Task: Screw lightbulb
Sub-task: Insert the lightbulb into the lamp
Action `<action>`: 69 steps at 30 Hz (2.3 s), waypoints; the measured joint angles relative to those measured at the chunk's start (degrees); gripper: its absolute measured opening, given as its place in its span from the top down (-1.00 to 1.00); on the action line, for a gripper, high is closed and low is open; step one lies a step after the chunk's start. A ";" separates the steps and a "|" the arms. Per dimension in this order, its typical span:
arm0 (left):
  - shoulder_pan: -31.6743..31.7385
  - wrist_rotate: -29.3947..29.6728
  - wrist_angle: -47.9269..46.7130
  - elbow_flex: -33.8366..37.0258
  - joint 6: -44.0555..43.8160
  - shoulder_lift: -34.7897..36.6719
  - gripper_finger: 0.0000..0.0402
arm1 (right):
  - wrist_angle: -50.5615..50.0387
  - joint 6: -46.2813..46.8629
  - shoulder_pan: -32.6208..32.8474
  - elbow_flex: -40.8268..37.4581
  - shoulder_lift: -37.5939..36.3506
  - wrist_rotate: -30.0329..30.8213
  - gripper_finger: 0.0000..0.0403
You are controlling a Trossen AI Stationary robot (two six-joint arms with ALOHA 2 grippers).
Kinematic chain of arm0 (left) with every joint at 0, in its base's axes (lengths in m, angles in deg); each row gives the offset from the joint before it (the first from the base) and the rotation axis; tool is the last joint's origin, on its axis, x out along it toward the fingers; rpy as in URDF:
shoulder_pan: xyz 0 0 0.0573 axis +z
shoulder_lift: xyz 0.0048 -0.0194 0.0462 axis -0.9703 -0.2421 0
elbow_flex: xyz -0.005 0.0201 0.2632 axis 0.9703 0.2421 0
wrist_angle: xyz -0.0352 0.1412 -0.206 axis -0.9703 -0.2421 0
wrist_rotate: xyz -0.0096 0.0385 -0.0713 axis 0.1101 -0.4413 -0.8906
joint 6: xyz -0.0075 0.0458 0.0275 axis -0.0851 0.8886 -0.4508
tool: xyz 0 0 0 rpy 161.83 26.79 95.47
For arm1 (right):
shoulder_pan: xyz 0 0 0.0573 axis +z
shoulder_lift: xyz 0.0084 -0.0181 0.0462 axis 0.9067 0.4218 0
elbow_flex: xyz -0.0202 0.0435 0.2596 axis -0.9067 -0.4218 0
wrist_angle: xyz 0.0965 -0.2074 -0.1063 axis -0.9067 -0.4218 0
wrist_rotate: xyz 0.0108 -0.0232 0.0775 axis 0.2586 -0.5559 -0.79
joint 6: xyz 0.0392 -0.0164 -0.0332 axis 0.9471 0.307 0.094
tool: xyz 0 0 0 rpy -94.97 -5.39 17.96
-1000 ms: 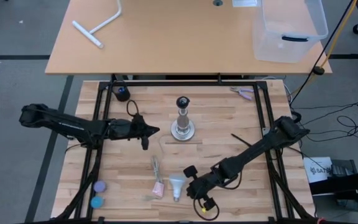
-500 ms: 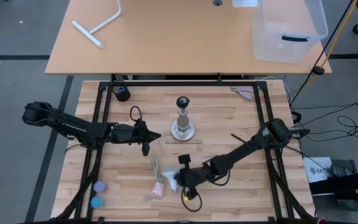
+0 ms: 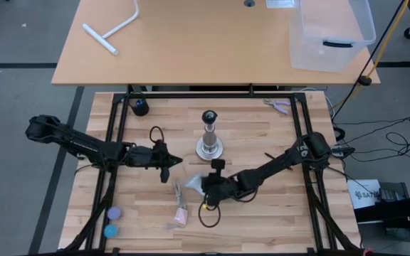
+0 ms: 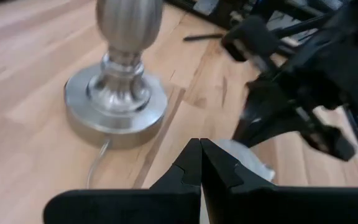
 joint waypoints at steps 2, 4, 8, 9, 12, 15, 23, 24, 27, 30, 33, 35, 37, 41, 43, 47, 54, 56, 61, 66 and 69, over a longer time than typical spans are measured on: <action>-0.01 0.01 -1.79 0.00 -2.01 0.00 1.00 | 0.20 1.00 0.01 -0.01 -1.03 -2.96 1.00; -0.33 0.02 -3.47 0.00 -3.24 0.00 1.00 | 0.39 1.68 0.39 -0.01 -2.38 -5.73 1.00; -0.33 0.54 -2.69 0.00 -3.28 -0.28 1.00 | 2.07 0.87 1.92 -0.01 -5.25 -12.93 1.00; -0.33 0.58 -2.48 0.00 -3.29 -0.33 1.00 | 3.25 0.32 2.18 0.05 -5.54 -16.39 1.00; -0.33 -0.07 -1.60 0.00 -4.27 -1.17 1.00 | 4.13 0.19 2.61 0.05 -5.17 -21.53 1.00; -0.64 -2.24 -1.15 -0.02 -5.01 -2.98 1.00 | 4.09 1.52 2.41 0.03 -3.48 -20.56 1.00; -4.42 -2.72 4.39 -0.04 -7.77 -11.72 1.00 | 5.85 3.46 2.36 -0.01 1.08 -19.74 1.00; -4.78 -2.71 5.87 -0.04 -7.92 -12.92 1.00 | 5.92 3.59 2.33 -0.01 1.16 -18.84 1.00; -5.21 -2.78 10.67 -0.04 -8.51 -16.19 1.00 | 5.04 5.06 2.04 0.01 1.16 -14.65 1.00; -5.22 -3.37 14.31 -0.04 -9.65 -19.07 1.00 | 2.80 6.64 1.85 -0.01 1.16 -12.62 1.00; -5.18 -3.81 17.68 -0.04 -10.71 -21.43 1.00 | 0.21 9.28 1.58 0.06 0.95 -12.05 1.00; -5.17 -3.78 19.87 -0.07 -11.06 -22.83 1.00 | -1.82 11.45 1.52 0.14 0.81 -10.13 1.00; -5.14 -3.58 22.26 -0.04 -11.13 -24.00 1.00 | -3.76 12.30 1.54 0.13 0.48 -7.28 1.00; -4.89 -2.37 26.11 -0.11 -10.96 -25.75 1.00 | -5.57 11.75 1.50 0.09 0.01 -4.31 1.00; -4.64 -1.71 26.84 -0.46 -10.96 -26.35 1.00 | -7.08 11.25 1.34 0.01 -0.42 -1.53 1.00; -4.08 -2.23 28.63 -1.30 -10.93 -27.75 1.00 | -10.15 11.09 0.47 0.48 -1.72 4.56 1.00; -2.27 -1.69 30.66 -2.23 -8.98 -28.68 1.00 | -9.22 9.18 0.75 4.05 -4.13 -1.61 0.99; -1.88 -1.48 30.61 -2.23 -8.79 -28.70 1.00 | -10.75 8.32 1.08 5.39 -4.43 -1.82 0.92; -1.91 -1.12 30.34 -2.23 -7.72 -28.70 1.00 | -23.92 5.75 1.72 11.49 -4.44 -8.47 0.57; -1.87 -1.09 30.11 -2.23 -7.50 -28.70 1.00 | -35.47 2.81 3.05 14.16 -4.51 -18.74 0.05; -1.84 -1.09 30.11 -2.23 -7.46 -28.70 1.00 | -36.85 1.15 4.25 12.72 -4.37 -23.24 -0.20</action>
